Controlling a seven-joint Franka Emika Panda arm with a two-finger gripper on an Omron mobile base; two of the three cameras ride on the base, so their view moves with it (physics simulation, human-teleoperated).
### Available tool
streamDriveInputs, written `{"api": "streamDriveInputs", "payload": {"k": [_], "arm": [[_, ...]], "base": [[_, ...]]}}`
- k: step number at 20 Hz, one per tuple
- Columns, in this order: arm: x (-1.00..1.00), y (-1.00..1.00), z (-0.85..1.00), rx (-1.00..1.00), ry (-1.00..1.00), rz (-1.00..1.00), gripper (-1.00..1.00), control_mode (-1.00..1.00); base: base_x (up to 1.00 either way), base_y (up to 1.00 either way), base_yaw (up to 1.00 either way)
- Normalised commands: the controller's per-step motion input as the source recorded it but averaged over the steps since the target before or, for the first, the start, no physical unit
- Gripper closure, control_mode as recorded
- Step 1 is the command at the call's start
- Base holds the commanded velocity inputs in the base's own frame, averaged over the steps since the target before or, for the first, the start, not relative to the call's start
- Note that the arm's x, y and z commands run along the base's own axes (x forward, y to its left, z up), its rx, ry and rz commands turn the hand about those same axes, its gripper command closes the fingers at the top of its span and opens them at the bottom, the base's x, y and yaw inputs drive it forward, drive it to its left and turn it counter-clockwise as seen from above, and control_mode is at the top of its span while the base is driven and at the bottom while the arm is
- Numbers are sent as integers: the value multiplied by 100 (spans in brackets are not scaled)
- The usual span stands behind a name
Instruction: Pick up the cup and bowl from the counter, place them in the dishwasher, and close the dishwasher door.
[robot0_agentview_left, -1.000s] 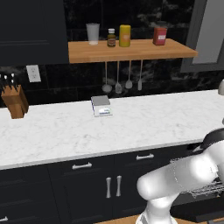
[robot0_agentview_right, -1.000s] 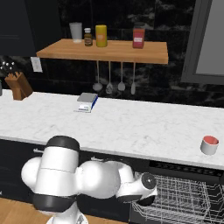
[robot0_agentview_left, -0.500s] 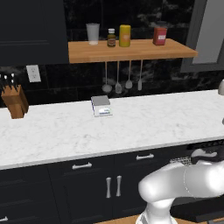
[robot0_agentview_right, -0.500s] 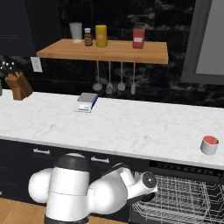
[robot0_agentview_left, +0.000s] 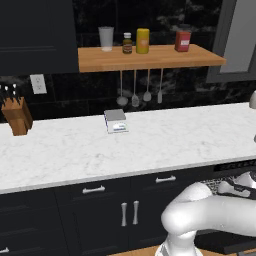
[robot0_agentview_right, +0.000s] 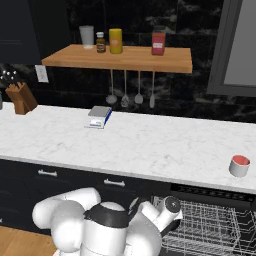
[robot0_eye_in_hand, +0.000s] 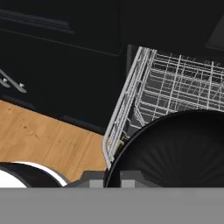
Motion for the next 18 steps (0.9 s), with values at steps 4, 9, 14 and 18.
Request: {"api": "streamDriveInputs", "payload": {"k": [4,9,14,18], "arm": [[12,-18,-36,0,12,0,100,-100],[4,-22,-35,0,14,-1,100,-100],[0,-20,-27,0,12,-1,-100,-100],[0,-4,-3,0,1,0,-100,-100]], "base": [[0,0,0],[0,0,0],[0,0,0],[0,0,0]]}}
